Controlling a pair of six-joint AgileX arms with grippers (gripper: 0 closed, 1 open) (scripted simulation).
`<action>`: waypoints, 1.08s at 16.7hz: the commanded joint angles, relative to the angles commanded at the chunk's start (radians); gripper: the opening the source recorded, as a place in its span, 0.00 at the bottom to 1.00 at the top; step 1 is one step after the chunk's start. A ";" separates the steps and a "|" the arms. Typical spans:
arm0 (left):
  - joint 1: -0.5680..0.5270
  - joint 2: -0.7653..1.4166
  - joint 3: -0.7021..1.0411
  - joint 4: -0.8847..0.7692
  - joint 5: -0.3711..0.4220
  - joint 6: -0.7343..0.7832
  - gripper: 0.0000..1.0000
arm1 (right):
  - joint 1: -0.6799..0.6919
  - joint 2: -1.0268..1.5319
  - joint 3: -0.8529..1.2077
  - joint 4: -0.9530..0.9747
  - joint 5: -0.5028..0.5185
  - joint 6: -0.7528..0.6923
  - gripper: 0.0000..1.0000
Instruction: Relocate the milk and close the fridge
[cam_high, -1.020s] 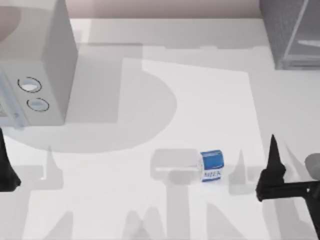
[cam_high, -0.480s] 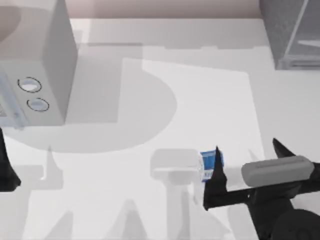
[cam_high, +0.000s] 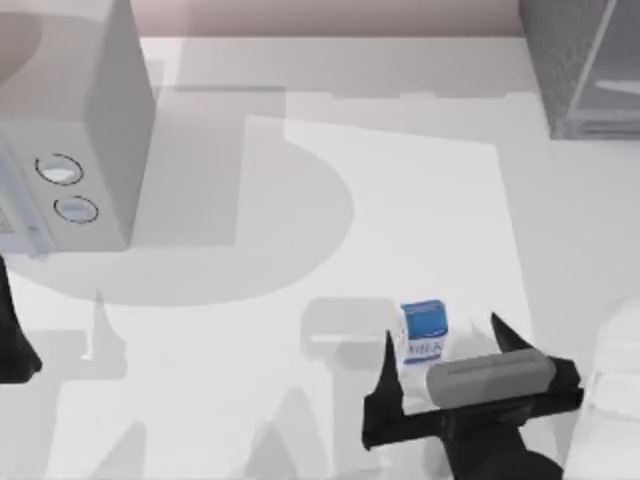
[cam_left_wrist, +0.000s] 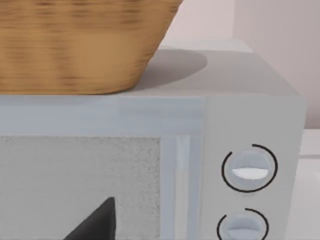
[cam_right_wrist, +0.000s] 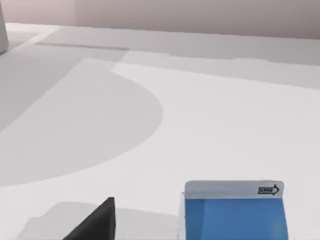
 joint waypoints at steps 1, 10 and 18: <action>0.000 0.000 0.000 0.000 0.000 0.000 1.00 | 0.001 0.032 0.008 0.022 0.001 0.003 1.00; 0.000 0.000 0.000 0.000 0.000 0.000 1.00 | -0.015 0.081 0.030 0.050 -0.013 0.001 1.00; 0.000 0.000 0.000 0.000 0.000 0.000 1.00 | -0.128 0.113 0.122 0.018 -0.125 -0.031 1.00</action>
